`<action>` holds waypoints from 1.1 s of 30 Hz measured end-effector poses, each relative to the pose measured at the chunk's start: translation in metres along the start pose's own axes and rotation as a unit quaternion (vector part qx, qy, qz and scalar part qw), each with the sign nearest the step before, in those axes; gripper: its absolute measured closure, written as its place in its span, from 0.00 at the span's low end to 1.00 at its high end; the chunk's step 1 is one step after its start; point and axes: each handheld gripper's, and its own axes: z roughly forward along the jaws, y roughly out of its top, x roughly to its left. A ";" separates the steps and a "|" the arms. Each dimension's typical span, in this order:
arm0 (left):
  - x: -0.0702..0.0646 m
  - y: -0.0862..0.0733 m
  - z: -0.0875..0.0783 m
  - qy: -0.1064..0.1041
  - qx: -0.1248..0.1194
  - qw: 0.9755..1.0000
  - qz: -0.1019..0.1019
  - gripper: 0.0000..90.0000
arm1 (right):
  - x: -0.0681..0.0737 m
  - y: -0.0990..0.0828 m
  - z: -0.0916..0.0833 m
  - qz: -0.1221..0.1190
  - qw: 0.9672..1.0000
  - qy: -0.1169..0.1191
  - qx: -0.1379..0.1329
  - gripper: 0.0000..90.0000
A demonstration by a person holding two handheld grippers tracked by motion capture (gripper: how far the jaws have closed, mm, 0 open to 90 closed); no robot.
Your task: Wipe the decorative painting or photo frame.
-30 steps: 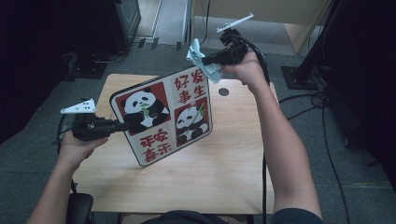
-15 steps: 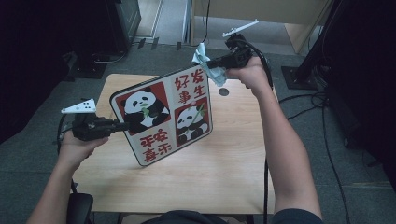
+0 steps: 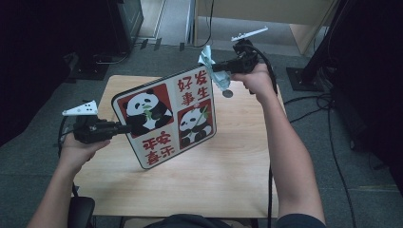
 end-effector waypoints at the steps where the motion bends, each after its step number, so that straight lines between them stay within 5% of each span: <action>1: 0.000 0.000 0.000 0.000 0.000 1.000 0.000 0.87 | -0.002 -0.002 0.000 0.000 1.000 0.003 -0.002 0.89; 12: 0.000 0.000 -0.001 0.000 0.002 1.000 0.000 0.87 | -0.009 -0.015 0.000 0.012 0.999 0.031 -0.017 0.89; 33: 0.001 -0.001 0.000 0.000 0.002 1.000 0.000 0.87 | -0.013 -0.036 0.010 0.004 1.000 0.027 0.006 0.89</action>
